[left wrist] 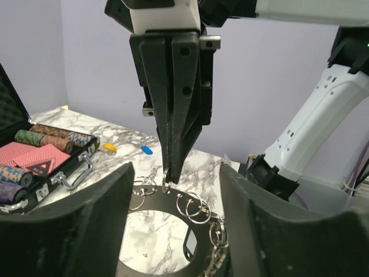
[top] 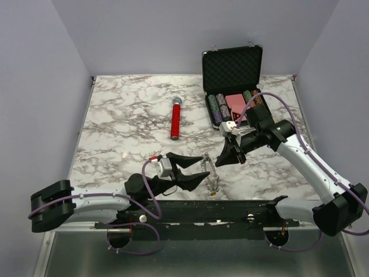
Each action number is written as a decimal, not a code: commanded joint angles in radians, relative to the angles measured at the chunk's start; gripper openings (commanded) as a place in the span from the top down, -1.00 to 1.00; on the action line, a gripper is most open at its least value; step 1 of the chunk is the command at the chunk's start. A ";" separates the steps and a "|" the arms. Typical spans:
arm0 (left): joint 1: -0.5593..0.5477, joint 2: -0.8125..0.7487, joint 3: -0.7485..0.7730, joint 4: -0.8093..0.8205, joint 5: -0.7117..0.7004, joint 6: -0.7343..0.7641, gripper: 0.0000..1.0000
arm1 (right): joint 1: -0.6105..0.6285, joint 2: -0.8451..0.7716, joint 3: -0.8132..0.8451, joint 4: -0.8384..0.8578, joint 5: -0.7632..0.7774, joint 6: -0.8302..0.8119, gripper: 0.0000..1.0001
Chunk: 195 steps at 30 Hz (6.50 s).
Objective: Put the keys on the keyring
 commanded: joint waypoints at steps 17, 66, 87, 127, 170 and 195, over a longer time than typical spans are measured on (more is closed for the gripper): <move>0.004 -0.622 0.044 -0.962 -0.137 -0.080 -0.97 | 0.148 0.130 0.249 -0.328 0.452 -0.085 1.00; 0.090 -0.012 0.171 -0.471 0.274 0.228 0.24 | 0.219 0.201 0.320 -0.350 0.405 -0.063 1.00; 0.093 0.025 0.199 -0.515 0.268 0.233 0.48 | 0.219 0.201 0.321 -0.353 0.382 -0.068 1.00; 0.102 -0.078 -0.022 -0.051 0.117 -0.034 1.00 | 0.124 0.104 0.111 -0.077 0.138 0.014 0.08; 0.101 -0.050 -0.019 -0.104 0.128 -0.088 0.41 | 0.108 0.134 0.171 -0.078 0.076 0.072 0.99; 0.131 -0.136 0.061 -0.364 0.197 -0.036 0.17 | 0.108 0.152 0.179 -0.115 0.069 0.035 0.99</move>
